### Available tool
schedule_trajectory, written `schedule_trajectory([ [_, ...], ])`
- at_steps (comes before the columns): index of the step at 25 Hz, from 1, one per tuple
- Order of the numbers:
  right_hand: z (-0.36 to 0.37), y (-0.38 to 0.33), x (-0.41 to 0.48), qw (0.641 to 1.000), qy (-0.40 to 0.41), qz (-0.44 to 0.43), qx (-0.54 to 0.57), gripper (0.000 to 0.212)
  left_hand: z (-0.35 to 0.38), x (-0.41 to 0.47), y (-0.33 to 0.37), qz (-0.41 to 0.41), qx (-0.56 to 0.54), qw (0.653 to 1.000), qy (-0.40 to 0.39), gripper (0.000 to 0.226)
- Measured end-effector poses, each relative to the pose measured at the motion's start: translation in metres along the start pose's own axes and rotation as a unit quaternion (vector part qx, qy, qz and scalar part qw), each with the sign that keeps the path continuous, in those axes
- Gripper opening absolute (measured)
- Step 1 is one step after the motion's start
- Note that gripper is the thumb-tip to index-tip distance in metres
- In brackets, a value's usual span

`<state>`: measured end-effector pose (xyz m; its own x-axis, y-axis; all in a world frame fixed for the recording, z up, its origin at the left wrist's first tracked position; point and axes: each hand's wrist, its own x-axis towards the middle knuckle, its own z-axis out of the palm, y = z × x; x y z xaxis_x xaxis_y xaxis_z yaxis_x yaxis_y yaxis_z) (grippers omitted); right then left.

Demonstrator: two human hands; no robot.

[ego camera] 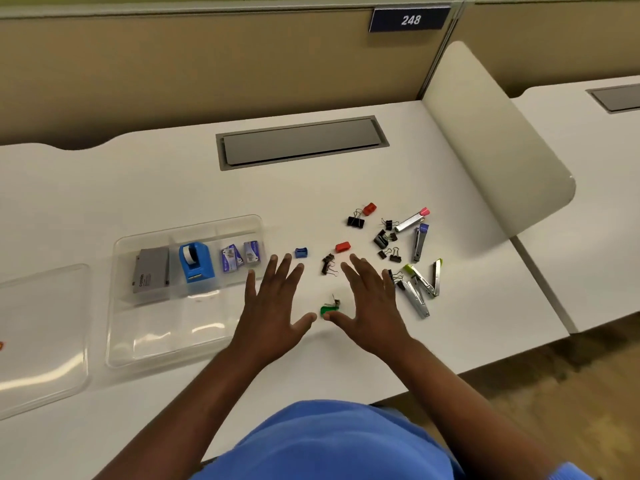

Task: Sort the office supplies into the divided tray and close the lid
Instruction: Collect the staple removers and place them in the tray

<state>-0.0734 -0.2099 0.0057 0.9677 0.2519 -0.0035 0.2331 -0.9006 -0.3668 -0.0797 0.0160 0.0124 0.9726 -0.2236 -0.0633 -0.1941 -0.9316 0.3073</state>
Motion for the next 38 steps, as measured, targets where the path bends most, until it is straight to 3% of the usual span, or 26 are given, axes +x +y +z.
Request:
schedule_trajectory([
  [10, -0.028, 0.127, -0.011, 0.999, -0.002, 0.024, 0.025, 0.086, 0.052, 0.022, 0.109, 0.010, 0.009, 0.999, -0.043, 0.075],
  [15, -0.039, 0.174, -0.015, 0.996, 0.025, 0.066, 0.058, 0.052, 0.072, 0.039, 0.161, 0.090, -0.001, 0.993, -0.071, 0.066],
  [23, -0.040, 0.210, -0.018, 0.996, -0.007, 0.090, 0.028, 0.034, 0.101, 0.070, 0.204, 0.161, 0.014, 0.985, -0.066, 0.055],
  [31, -0.035, 0.221, -0.020, 0.993, 0.010, 0.112, 0.031, 0.023, 0.111, 0.073, 0.198, 0.082, -0.024, 0.996, -0.011, 0.029],
  [38, -0.037, 0.210, -0.012, 0.988, 0.041, 0.127, 0.076, 0.052, 0.106, 0.085, 0.199, -0.042, -0.105, 0.993, 0.012, 0.038],
])
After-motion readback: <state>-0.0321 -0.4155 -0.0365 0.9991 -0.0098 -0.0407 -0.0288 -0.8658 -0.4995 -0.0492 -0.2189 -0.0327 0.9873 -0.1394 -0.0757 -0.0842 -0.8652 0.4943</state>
